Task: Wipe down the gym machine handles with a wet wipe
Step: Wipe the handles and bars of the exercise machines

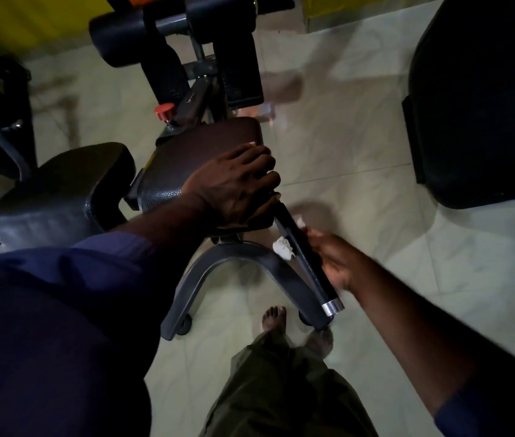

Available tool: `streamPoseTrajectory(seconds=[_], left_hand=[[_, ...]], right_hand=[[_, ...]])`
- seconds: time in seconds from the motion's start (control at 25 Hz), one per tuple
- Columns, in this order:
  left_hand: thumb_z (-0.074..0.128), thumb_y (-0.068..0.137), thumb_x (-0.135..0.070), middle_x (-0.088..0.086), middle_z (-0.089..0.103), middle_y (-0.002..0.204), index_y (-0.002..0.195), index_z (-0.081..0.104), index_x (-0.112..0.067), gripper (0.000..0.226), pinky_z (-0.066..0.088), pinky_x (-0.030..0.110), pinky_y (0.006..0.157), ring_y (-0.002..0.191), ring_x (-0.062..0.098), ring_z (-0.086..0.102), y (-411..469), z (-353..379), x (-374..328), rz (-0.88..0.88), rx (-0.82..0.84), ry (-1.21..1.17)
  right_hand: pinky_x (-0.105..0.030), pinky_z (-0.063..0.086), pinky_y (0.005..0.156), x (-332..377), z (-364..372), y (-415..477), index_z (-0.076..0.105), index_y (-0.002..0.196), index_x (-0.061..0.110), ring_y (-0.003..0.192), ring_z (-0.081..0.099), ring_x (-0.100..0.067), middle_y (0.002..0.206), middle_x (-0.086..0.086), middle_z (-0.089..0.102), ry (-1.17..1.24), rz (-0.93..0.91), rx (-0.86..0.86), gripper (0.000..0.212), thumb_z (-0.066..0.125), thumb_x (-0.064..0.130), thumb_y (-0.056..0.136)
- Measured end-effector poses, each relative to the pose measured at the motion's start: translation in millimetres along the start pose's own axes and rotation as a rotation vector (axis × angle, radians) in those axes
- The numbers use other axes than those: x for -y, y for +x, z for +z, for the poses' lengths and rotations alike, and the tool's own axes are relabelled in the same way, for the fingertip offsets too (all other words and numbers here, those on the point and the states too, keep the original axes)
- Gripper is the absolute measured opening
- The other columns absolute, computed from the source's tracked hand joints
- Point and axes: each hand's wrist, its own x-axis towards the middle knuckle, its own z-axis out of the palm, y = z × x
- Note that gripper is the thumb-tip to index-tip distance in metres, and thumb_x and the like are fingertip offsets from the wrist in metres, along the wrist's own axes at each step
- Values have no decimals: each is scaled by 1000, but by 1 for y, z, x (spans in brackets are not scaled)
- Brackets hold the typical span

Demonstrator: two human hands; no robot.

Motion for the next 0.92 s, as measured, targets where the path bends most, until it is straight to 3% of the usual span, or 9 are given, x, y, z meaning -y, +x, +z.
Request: streamPoseTrajectory(seconds=[0.12, 0.16, 0.2, 0.24, 0.28, 0.44, 0.68, 0.8, 0.92], left_hand=[[30, 109, -48, 16, 62, 120, 109, 66, -10, 52, 33, 46, 119, 128, 36, 53, 1, -7, -5, 4, -3, -26], [30, 109, -48, 16, 62, 121, 109, 66, -10, 52, 33, 47, 119, 128, 36, 53, 1, -6, -4, -8, 2, -21], [30, 109, -48, 16, 62, 121, 109, 65, -11, 52, 32, 47, 119, 128, 36, 53, 1, -7, -4, -12, 22, -19], [31, 109, -48, 16, 62, 121, 109, 65, -11, 51, 32, 47, 119, 128, 36, 53, 0, -5, -5, -14, 26, -17], [31, 109, -49, 15, 62, 122, 110, 65, -11, 51, 32, 46, 120, 129, 36, 52, 0, -7, -6, -13, 21, -10], [30, 109, -50, 14, 61, 125, 114, 65, -12, 52, 31, 46, 120, 132, 35, 51, 0, -5, -6, -18, 28, -14], [30, 109, -50, 13, 61, 121, 112, 63, -14, 50, 33, 46, 119, 129, 34, 52, -2, -3, -4, -2, 4, 11], [31, 109, -50, 13, 61, 118, 109, 64, -13, 49, 35, 46, 117, 125, 35, 54, -4, -2, -5, -3, -28, 16], [31, 109, -49, 13, 62, 118, 109, 64, -13, 49, 36, 46, 115, 124, 34, 54, -4, -2, -4, 12, -40, 26]], right_hand=[[-19, 61, 75, -40, -15, -23, 69, 112, -11, 84, 77, -14, 97, -27, 74, -17, 47, 6, 36, 75, 17, 92], [-14, 58, 75, -44, -18, -19, 68, 98, -20, 78, 76, -5, 82, -27, 74, 126, 74, 11, 40, 56, 18, 104], [-12, 56, 77, -42, -4, -25, 70, 83, -19, 75, 74, 1, 73, -24, 74, 59, 114, 31, 96, -13, 29, 85], [-15, 57, 78, -33, 0, -7, 73, 84, -13, 79, 75, -2, 80, -21, 76, 83, 73, 38, 41, 49, 11, 105], [-20, 59, 75, -21, 5, 8, 75, 90, -7, 82, 76, -10, 90, -18, 76, 85, 59, 5, 36, 89, 12, 63], [-30, 61, 68, 15, 17, 55, 63, 102, 2, 71, 70, -19, 92, -16, 62, -13, -122, -19, 11, 57, 11, 100], [-34, 60, 82, -29, -33, -36, 69, 110, -1, 98, 67, -34, 105, -20, 74, -339, -350, -182, 19, 65, -2, 91], [-41, 59, 89, -15, -37, -64, 73, 104, 11, 98, 72, -26, 102, -7, 78, -713, -556, -312, 11, 68, 5, 96], [-21, 57, 81, 28, 3, -48, 67, 108, 24, 94, 69, -1, 102, 15, 72, -1221, -902, -394, 9, 67, 24, 99]])
